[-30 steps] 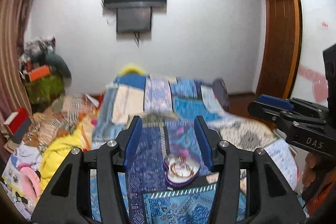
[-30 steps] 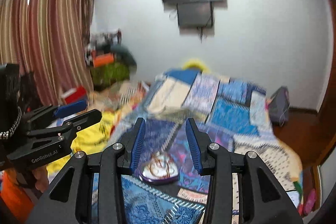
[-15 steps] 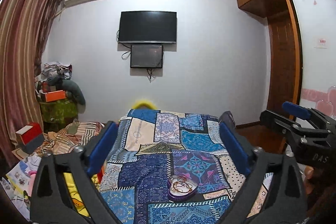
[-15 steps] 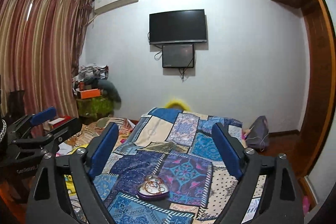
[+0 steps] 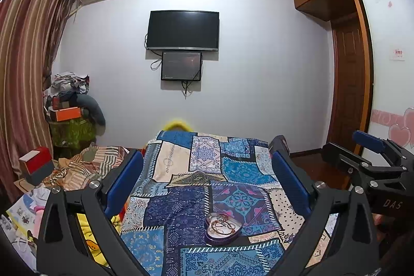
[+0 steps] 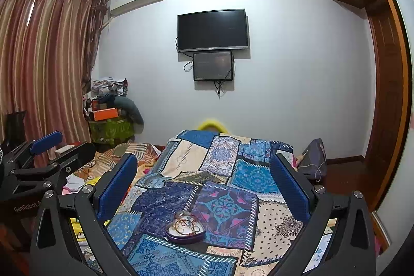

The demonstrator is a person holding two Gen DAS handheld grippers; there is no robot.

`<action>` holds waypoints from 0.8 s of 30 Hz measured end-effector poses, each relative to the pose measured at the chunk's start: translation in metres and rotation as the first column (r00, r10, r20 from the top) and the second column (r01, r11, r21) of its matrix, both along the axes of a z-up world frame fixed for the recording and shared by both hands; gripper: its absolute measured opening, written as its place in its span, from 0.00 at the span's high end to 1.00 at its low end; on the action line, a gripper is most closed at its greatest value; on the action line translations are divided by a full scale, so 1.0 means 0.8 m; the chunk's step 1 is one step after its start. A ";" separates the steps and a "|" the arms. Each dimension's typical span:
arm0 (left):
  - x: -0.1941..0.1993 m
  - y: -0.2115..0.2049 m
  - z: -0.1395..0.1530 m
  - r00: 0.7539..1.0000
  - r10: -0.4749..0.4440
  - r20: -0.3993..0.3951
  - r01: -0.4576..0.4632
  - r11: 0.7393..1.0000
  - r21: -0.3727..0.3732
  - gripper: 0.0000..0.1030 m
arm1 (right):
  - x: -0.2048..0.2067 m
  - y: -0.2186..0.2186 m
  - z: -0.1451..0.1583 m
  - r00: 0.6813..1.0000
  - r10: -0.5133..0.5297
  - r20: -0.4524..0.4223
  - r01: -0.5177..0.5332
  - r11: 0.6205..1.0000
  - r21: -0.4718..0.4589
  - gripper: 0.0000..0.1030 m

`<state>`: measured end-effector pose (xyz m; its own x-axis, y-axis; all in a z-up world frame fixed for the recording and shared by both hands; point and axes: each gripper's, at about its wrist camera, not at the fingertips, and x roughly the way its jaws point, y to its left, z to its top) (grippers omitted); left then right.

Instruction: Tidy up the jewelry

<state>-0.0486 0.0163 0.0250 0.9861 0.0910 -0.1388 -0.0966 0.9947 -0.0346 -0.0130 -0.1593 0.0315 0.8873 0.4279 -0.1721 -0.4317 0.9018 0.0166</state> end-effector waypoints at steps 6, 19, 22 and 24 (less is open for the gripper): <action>0.004 0.000 -0.004 1.000 0.000 -0.012 0.000 1.000 -0.001 0.02 | -0.002 -0.002 -0.003 1.000 0.000 -0.007 0.000 1.000 -0.003 0.01; 0.012 0.001 -0.006 1.000 0.000 -0.026 0.000 1.000 -0.010 0.01 | -0.001 -0.004 -0.002 1.000 -0.001 -0.024 0.001 1.000 0.000 0.01; 0.015 0.002 -0.006 1.000 0.000 -0.029 -0.001 1.000 -0.009 0.01 | 0.000 -0.005 -0.003 1.000 -0.003 -0.029 0.003 1.000 0.004 0.01; 0.017 0.002 -0.007 0.999 0.000 -0.032 0.000 1.000 -0.007 0.01 | -0.001 -0.007 -0.002 1.000 -0.004 -0.030 0.004 1.000 0.007 0.01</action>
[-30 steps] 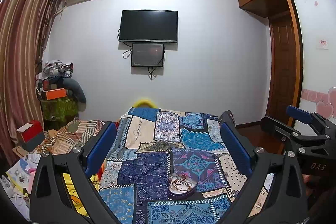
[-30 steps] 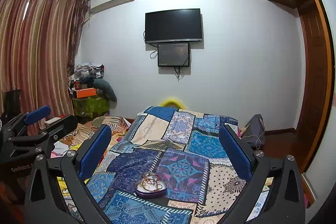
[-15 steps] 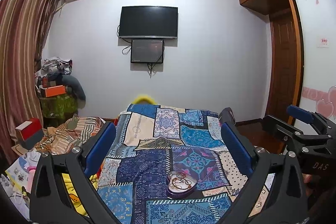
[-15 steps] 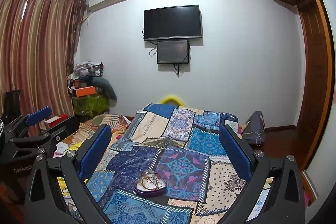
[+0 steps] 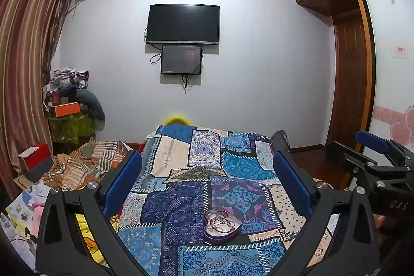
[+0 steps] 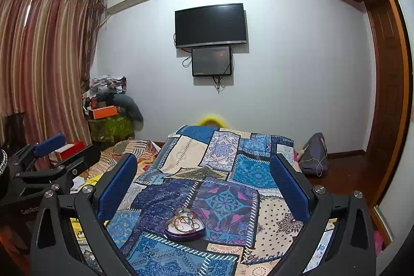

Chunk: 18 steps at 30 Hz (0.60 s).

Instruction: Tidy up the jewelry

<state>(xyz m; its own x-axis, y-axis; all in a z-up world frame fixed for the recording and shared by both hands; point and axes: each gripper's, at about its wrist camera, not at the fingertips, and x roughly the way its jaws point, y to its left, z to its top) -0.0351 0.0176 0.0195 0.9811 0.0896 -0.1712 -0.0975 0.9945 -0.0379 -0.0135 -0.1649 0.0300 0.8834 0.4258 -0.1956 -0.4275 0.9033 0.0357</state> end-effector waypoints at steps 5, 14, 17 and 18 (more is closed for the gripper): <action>0.000 -0.002 -0.002 1.000 -0.008 -0.002 0.008 1.000 0.003 0.01 | 0.000 -0.003 0.001 1.000 -0.001 -0.005 0.001 1.000 0.008 0.01; -0.002 -0.008 -0.002 1.000 -0.018 0.004 0.018 1.000 0.017 0.01 | 0.002 -0.005 0.001 1.000 -0.006 -0.020 0.006 1.000 0.020 0.01; -0.001 -0.005 -0.002 1.000 -0.018 -0.002 0.018 1.000 0.001 0.01 | 0.004 -0.006 0.000 1.000 -0.005 -0.022 0.006 1.000 0.021 0.01; -0.001 -0.004 -0.002 1.000 -0.015 -0.004 0.015 1.000 -0.002 0.01 | 0.003 -0.006 0.001 1.000 -0.006 -0.022 0.006 1.000 0.021 0.01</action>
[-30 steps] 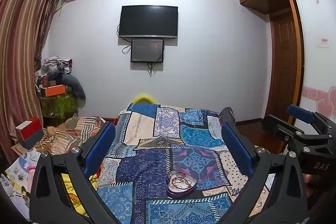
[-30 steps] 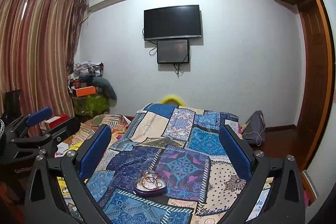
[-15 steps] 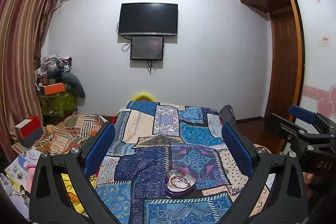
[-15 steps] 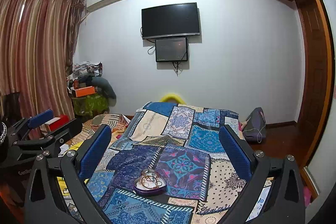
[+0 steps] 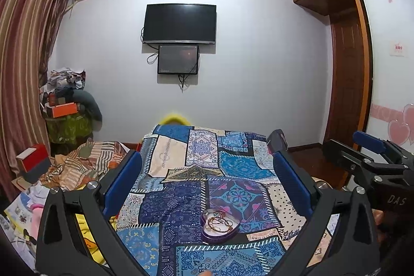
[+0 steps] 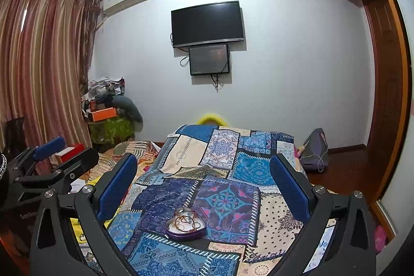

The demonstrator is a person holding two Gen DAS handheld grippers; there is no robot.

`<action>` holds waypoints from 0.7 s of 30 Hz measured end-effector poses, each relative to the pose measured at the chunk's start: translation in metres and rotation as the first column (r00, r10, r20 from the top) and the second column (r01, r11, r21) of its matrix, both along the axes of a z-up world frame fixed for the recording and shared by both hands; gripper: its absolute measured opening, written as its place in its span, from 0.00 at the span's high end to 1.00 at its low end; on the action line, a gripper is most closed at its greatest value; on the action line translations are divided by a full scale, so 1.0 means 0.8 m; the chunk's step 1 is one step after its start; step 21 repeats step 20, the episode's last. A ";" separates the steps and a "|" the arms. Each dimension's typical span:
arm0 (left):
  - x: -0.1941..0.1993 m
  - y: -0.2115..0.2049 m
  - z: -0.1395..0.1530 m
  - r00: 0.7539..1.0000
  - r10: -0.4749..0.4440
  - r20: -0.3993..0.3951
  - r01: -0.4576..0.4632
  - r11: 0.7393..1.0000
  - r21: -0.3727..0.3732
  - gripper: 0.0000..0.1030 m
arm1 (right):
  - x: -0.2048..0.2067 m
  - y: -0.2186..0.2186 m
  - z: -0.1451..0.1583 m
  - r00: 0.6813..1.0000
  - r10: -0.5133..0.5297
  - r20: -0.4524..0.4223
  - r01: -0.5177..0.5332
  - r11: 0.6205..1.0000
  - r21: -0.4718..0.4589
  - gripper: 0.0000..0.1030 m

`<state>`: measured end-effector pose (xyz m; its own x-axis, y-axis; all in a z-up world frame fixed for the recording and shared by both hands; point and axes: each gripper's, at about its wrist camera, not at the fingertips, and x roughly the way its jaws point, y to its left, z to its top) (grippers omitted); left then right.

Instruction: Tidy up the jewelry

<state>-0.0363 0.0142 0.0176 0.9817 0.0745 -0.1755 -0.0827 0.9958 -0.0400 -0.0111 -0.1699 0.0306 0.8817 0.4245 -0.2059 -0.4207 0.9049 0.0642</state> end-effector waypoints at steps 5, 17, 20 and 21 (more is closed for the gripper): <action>0.002 0.006 -0.001 1.000 0.005 -0.011 -0.005 1.000 -0.019 0.01 | 0.001 0.000 0.000 1.000 0.001 0.000 -0.001 1.000 0.004 0.01; 0.003 0.008 -0.005 1.000 -0.005 -0.016 0.005 1.000 -0.025 0.01 | 0.002 0.000 0.000 1.000 0.000 -0.004 0.000 1.000 0.005 0.01; 0.004 0.008 -0.006 1.000 -0.005 -0.018 0.005 1.000 -0.023 0.01 | 0.003 0.000 0.000 1.000 0.001 -0.004 -0.001 1.000 0.005 0.01; 0.004 0.008 -0.006 1.000 -0.005 -0.018 0.005 1.000 -0.023 0.01 | 0.003 0.000 0.000 1.000 0.001 -0.004 -0.001 1.000 0.005 0.01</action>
